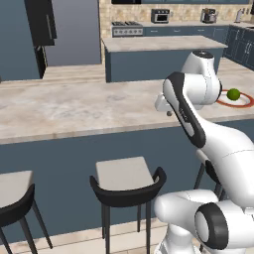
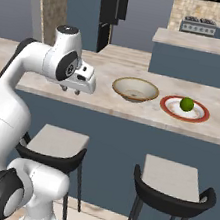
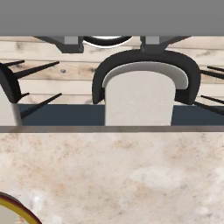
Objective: Pick the chicken drumstick and lime from their plates and place them in the bowl. Then put the bowl in the fridge.
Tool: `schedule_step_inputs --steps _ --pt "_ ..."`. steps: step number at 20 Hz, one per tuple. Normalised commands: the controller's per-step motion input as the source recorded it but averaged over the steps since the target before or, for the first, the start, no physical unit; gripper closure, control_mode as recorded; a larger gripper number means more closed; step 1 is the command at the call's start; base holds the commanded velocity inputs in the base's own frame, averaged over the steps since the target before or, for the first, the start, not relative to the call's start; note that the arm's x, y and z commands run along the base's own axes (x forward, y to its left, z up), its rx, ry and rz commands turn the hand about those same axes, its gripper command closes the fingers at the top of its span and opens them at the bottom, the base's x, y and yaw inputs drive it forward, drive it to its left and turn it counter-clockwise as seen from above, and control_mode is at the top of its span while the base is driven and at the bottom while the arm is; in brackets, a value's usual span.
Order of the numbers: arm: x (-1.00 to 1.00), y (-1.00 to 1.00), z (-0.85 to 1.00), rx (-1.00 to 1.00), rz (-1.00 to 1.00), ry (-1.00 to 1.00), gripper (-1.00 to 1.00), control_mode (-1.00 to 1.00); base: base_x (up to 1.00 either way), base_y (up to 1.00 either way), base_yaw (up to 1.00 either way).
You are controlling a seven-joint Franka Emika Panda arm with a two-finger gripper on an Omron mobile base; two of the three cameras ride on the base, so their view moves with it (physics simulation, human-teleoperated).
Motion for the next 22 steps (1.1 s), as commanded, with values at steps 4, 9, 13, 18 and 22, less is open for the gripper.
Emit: schedule_step_inputs --steps 4,9,13,18,22 --pt "0.00 0.00 0.00 0.00 0.00 0.00 -1.00 1.00 0.00 0.00 0.00" --pt "0.00 0.00 0.00 0.00 0.00 0.00 -1.00 1.00 0.00 0.00 0.00" --pt "0.00 0.00 0.00 0.00 0.00 0.00 -1.00 1.00 0.00 0.00 0.00" --pt "0.00 0.00 0.00 0.00 0.00 0.00 -1.00 1.00 -0.02 -0.27 0.00" --pt "0.00 0.00 0.00 0.00 0.00 0.00 -1.00 1.00 0.05 -0.59 0.00"
